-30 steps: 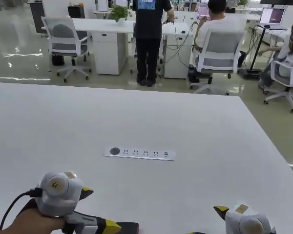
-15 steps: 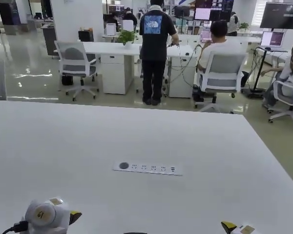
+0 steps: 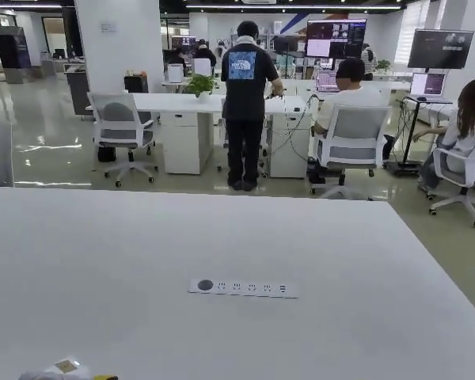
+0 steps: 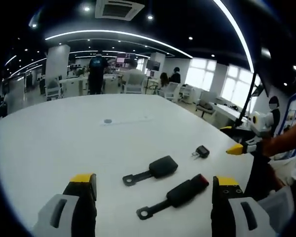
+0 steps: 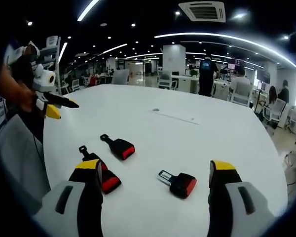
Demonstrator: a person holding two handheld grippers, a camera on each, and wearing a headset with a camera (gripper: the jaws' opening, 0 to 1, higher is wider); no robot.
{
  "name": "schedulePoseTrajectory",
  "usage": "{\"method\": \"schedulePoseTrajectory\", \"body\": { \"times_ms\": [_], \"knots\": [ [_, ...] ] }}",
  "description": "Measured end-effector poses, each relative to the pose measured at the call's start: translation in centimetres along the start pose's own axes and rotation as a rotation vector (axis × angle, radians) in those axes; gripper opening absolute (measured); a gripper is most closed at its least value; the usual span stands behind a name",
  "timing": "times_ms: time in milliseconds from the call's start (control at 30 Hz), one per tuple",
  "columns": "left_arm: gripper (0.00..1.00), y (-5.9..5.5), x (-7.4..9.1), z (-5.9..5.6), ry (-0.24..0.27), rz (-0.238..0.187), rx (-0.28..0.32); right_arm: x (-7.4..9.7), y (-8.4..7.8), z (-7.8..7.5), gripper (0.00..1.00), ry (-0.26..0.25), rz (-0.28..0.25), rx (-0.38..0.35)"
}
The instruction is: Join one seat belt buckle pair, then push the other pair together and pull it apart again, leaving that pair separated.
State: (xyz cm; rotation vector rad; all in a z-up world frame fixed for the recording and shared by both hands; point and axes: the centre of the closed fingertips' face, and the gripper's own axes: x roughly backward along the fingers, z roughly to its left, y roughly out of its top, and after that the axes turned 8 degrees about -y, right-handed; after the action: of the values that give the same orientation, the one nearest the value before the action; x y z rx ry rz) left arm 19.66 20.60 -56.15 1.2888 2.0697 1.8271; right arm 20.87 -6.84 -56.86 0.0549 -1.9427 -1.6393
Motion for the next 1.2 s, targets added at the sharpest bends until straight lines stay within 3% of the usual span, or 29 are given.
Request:
{"method": "schedulePoseTrajectory", "body": {
  "times_ms": [67,100,167,300,400,533,667,733,767,1000,1033,1133,1167,1200],
  "knots": [
    [1.00,0.0,0.4,0.1,0.006,-0.024,0.012,0.3,0.0,-0.4,0.90,-0.014,-0.003,-0.014],
    [1.00,0.4,0.8,-0.5,0.010,-0.033,0.017,0.4,0.0,-0.4,0.90,-0.019,-0.004,-0.020],
    [1.00,0.1,1.3,-0.2,0.014,-0.038,0.021,1.0,-0.1,-0.4,0.90,-0.027,-0.002,-0.022],
    [1.00,-0.4,2.0,-1.1,0.004,-0.029,0.023,1.8,-0.3,-0.7,0.91,-0.047,-0.008,-0.033],
    [1.00,-1.0,2.4,-1.0,0.006,-0.017,0.009,2.5,-0.7,-0.5,0.92,-0.057,-0.005,-0.037],
    [1.00,-1.3,2.9,-1.7,0.008,-0.029,0.012,3.2,-1.1,-0.7,0.92,-0.066,-0.008,-0.036],
    [1.00,-2.6,3.2,-1.7,0.006,-0.007,0.000,4.0,-1.9,-0.7,0.92,-0.075,-0.006,-0.035],
    [1.00,-2.5,3.4,-2.2,0.007,-0.008,-0.010,4.4,-2.1,-0.5,0.93,-0.077,-0.002,-0.036],
    [1.00,-2.7,3.5,-1.7,0.006,-0.014,-0.010,4.8,-2.2,-0.4,0.93,-0.083,-0.002,-0.040],
    [1.00,-2.1,4.0,-1.8,0.006,-0.048,-0.058,5.6,-2.5,-0.2,0.97,-0.096,-0.008,-0.033],
    [1.00,-1.7,4.1,-2.7,0.007,-0.052,-0.065,5.7,-2.5,-0.2,0.97,-0.096,-0.009,-0.031],
    [1.00,-1.2,4.3,-3.4,0.004,-0.056,-0.074,6.2,-2.5,0.5,0.99,-0.096,-0.010,-0.030],
    [1.00,-1.6,4.2,-2.5,0.005,-0.061,-0.083,6.2,-2.6,0.5,0.99,-0.098,-0.010,-0.030],
    [1.00,-1.6,4.3,-2.3,0.006,-0.063,-0.088,6.3,-2.5,0.5,0.99,-0.099,-0.011,-0.031]
  ]
}}
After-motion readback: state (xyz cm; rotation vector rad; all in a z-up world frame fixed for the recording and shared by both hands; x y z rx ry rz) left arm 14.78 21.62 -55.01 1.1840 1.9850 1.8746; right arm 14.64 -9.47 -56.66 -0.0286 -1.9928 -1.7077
